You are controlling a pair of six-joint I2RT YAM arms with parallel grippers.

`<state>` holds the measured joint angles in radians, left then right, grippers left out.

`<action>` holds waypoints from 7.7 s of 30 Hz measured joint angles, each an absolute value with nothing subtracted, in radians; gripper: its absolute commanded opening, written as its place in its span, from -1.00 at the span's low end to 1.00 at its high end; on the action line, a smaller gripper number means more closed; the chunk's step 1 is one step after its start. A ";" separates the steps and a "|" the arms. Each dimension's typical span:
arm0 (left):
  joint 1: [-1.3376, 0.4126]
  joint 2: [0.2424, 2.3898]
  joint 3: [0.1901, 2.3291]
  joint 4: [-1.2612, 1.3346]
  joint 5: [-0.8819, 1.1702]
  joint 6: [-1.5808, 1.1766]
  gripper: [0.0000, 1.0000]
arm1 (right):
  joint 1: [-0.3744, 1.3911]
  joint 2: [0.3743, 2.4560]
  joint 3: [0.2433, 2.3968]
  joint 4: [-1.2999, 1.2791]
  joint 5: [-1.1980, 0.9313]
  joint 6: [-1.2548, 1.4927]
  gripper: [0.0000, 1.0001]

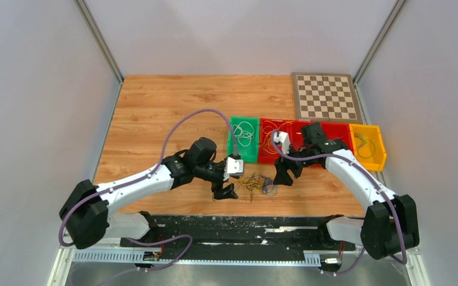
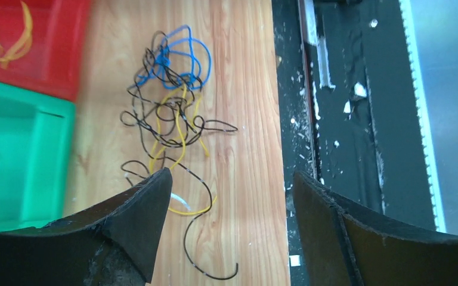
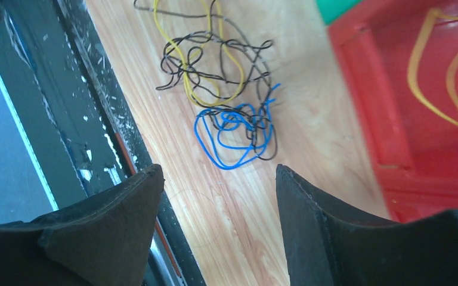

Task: Untangle the cables

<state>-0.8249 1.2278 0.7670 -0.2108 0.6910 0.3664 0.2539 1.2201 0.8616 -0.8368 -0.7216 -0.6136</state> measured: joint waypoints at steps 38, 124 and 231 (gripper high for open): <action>-0.161 0.989 0.768 -0.405 0.542 0.267 -1.00 | 0.408 1.278 0.702 -0.566 -0.434 -0.707 -0.61; -0.029 0.978 0.923 -0.842 1.009 0.819 0.99 | 0.113 1.034 1.168 -1.131 -0.830 -0.944 -1.00; -0.165 1.074 0.832 -0.704 0.444 0.062 -1.00 | 0.927 1.680 0.944 -0.037 -0.620 -0.377 0.33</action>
<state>-0.1650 1.0744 0.8318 -0.7044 0.4442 0.0620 0.9268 1.6798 0.9443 -0.0368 -0.6201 -0.3767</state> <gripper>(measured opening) 0.008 0.658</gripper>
